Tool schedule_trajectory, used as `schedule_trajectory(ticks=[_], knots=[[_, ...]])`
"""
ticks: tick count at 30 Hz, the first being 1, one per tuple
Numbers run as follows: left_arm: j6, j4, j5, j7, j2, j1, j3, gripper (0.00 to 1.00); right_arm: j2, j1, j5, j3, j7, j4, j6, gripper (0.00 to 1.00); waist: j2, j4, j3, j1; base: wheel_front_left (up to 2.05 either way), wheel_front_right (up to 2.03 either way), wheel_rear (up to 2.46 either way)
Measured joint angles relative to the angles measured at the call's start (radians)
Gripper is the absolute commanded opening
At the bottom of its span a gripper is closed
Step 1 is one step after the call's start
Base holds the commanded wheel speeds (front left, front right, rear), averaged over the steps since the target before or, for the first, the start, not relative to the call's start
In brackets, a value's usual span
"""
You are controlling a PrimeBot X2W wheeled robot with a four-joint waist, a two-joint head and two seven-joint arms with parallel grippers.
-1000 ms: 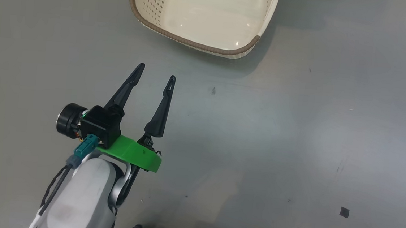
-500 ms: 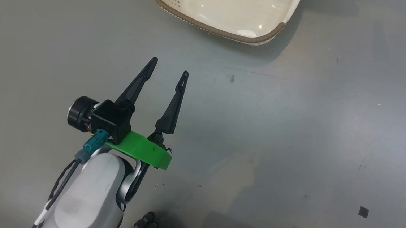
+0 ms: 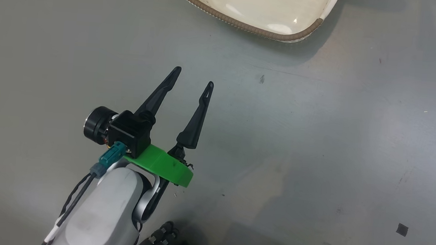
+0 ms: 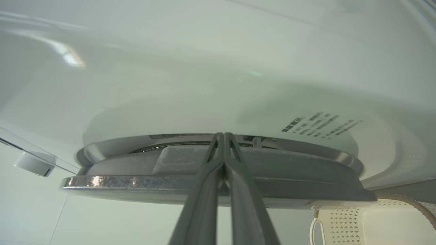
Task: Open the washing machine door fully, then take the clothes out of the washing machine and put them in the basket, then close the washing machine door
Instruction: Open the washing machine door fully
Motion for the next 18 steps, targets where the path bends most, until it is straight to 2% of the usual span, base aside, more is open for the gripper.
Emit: schedule_trajectory(ticks=[18], knots=[[0.012,-0.008,-0.022,0.000,-0.001,-0.002,-0.039,1.00,-0.006,-0.140,-0.023,-0.015,0.091,0.181,0.000,0.00,0.0000,0.031,0.021,0.0000,0.00,0.00,0.00]])
